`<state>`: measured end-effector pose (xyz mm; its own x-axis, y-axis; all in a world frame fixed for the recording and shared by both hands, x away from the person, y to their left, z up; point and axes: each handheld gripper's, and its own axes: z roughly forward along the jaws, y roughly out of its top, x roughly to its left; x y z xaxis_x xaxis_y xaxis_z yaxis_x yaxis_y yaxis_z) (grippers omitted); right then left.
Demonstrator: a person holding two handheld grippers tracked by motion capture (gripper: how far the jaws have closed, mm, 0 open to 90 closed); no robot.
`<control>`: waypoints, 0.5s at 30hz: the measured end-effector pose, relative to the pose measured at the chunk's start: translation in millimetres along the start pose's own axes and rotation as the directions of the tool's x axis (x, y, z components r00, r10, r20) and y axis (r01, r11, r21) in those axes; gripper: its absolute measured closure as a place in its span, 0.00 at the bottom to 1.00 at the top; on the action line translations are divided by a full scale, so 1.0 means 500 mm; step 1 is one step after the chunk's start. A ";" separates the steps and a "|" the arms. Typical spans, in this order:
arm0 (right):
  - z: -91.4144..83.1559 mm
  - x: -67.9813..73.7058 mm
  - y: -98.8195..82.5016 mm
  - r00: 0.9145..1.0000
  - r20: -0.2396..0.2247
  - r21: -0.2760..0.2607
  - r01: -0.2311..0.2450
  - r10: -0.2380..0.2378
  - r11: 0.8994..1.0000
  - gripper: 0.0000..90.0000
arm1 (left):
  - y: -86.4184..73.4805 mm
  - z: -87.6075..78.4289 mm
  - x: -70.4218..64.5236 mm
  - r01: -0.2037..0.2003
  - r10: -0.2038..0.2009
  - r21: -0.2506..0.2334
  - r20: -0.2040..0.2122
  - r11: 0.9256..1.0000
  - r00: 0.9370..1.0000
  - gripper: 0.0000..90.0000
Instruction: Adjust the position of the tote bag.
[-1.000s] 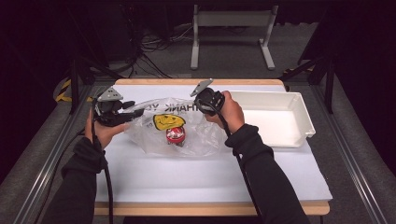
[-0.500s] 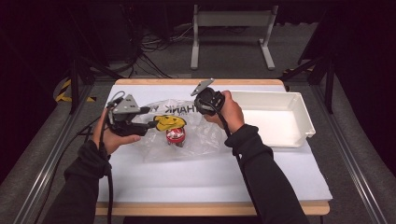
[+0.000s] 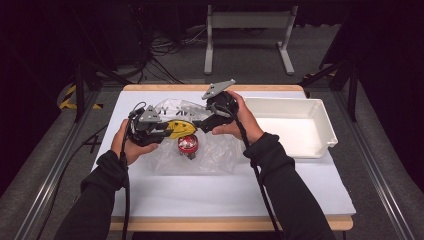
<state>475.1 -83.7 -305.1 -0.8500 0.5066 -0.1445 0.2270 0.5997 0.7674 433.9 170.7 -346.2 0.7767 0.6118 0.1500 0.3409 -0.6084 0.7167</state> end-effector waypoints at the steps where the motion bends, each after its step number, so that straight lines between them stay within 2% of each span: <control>1: -0.002 0.003 0.002 1.000 -0.008 -0.004 0.001 -0.001 1.000 0.10 | -0.004 0.005 0.002 0.006 -0.006 0.015 -0.004 1.000 1.000 0.77; 3: -0.010 0.011 0.006 0.999 -0.029 -0.027 0.018 -0.019 0.999 0.10 | -0.012 0.015 0.006 0.010 -0.010 0.034 -0.017 0.999 1.000 0.78; 5: -0.018 0.013 0.008 0.999 -0.046 -0.058 0.006 -0.009 0.998 0.11 | -0.026 0.030 0.013 0.026 -0.025 0.062 -0.023 0.998 0.999 0.78; 9: -0.032 0.013 0.006 0.999 -0.046 -0.089 0.002 -0.006 0.996 0.14 | -0.051 0.056 0.027 0.059 -0.056 0.100 -0.034 0.993 0.998 0.79; 11: -0.035 0.013 0.004 0.999 -0.031 -0.094 0.004 -0.007 0.996 0.15 | -0.065 0.069 0.033 0.080 -0.075 0.116 -0.045 0.990 0.996 0.79; 13: -0.034 0.012 -0.002 0.999 -0.034 -0.088 0.002 -0.005 0.996 0.17 | -0.075 0.077 0.038 0.106 -0.101 0.110 -0.055 0.988 0.993 0.72; 15: -0.029 0.012 -0.009 1.000 -0.004 -0.064 0.011 -0.011 0.998 0.19 | -0.083 0.083 0.042 0.133 -0.126 0.108 -0.073 0.985 0.989 0.62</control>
<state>462.2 -92.2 -300.3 -0.8541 0.4978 -0.1505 0.1872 0.5642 0.8041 458.0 187.6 -401.0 0.6865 0.7190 0.1081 0.4966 -0.5723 0.6526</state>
